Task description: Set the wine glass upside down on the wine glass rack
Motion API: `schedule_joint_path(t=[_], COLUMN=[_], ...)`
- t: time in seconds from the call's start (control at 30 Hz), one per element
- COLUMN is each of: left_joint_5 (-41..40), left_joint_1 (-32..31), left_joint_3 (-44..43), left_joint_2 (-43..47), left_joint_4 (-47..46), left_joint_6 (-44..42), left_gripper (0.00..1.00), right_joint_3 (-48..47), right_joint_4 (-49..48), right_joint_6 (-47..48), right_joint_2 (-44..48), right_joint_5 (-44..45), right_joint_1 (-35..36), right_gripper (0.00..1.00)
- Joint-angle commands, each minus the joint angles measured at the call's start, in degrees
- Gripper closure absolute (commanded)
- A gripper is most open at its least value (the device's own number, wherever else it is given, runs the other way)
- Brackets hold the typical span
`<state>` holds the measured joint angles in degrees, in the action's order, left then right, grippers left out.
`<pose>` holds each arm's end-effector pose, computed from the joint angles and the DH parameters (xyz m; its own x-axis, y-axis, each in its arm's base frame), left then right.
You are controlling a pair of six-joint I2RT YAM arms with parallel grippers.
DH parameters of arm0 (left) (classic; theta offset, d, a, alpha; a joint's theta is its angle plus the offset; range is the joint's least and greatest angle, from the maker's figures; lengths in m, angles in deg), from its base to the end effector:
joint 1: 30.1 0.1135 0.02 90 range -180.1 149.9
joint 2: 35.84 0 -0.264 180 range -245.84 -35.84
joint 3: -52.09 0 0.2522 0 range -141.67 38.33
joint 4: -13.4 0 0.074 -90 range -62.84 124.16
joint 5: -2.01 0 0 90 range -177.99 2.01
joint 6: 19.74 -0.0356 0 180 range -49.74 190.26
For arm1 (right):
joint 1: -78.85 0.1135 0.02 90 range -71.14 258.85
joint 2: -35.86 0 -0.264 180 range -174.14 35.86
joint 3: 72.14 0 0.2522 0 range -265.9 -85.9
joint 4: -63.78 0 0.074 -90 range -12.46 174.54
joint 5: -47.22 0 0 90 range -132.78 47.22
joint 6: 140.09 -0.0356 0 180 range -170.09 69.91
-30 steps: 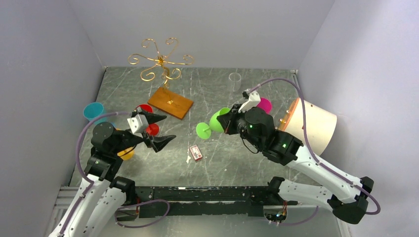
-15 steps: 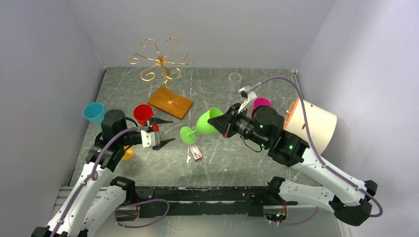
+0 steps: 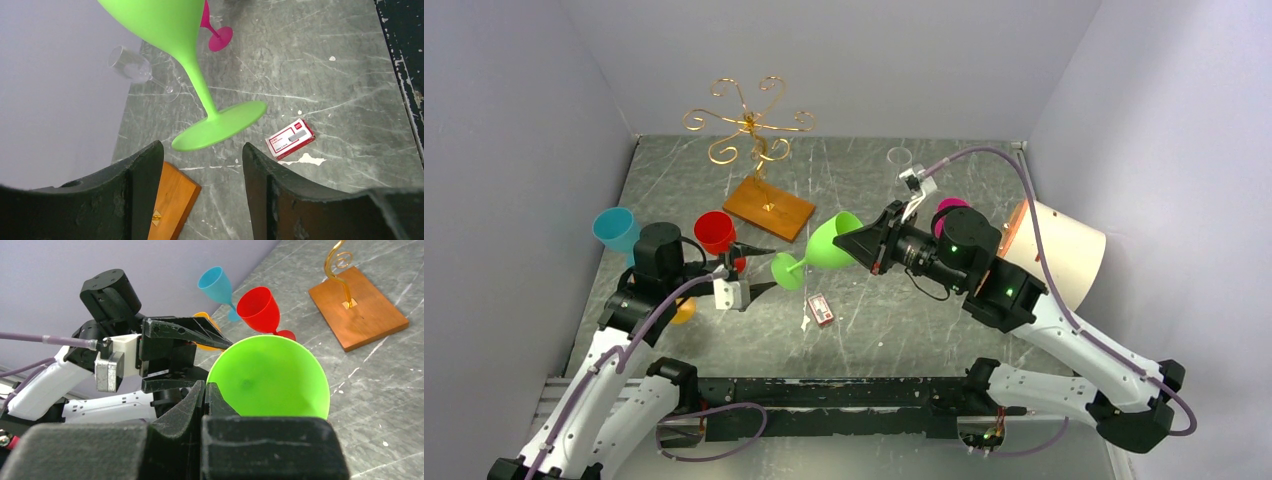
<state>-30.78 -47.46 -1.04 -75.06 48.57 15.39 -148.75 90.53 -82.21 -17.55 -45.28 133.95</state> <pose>0.1316 -0.0725 0.3072 0.5446 0.2938 -0.7856 0.8063 0.0744 0.5868 0.1153 0.1680 0.4180 -0.4789 0.2419 -0.8439 -0.6962 0.4809 0.5330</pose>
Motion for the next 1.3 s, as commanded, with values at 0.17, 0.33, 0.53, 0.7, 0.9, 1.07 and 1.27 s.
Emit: schedule_joint_path(t=[0.17, 0.33, 0.53, 0.7, 0.9, 1.07, 1.27], left_joint_5=[5.1, 5.9, 6.3, 6.6, 7.3, 7.8, 7.1], left_joint_1=[-0.3, -0.2, -0.3, -0.3, -0.3, -0.3, -0.3], left_joint_3=[-0.6, -1.1, -1.3, -1.7, -1.8, -2.0, -1.0], left_joint_2=[0.8, 0.3, 0.0, -0.1, -0.1, 0.0, 1.2], left_joint_4=[-0.4, 0.9, 1.7, 2.5, 2.7, 2.4, 0.2], left_joint_6=[-4.5, -5.8, -6.7, -7.6, -7.9, -7.1, -5.0], left_gripper=[0.39, 0.44, 0.51, 0.72, 0.93, 0.93, 0.93], right_joint_3=[-3.4, -3.8, -3.2, -2.6, -1.8, -0.5, 0.9], right_joint_4=[-2.6, -2.7, -3.3, -3.1, -3.2, -4.0, -4.0], right_joint_6=[-0.3, -0.5, -0.3, 0.0, 0.8, 2.8, 4.2], right_joint_2=[-2.3, -3.4, -3.3, -3.6, -2.9, -2.0, 0.4], right_joint_5=[-3.8, -4.1, -3.4, -2.4, 0.3, 2.3, 6.9], right_joint_1=[-0.2, -0.2, -0.1, -0.2, -0.2, -0.2, -0.2], right_gripper=[1.0, 1.0, 1.0, 1.0, 0.97, 0.63, 0.23])
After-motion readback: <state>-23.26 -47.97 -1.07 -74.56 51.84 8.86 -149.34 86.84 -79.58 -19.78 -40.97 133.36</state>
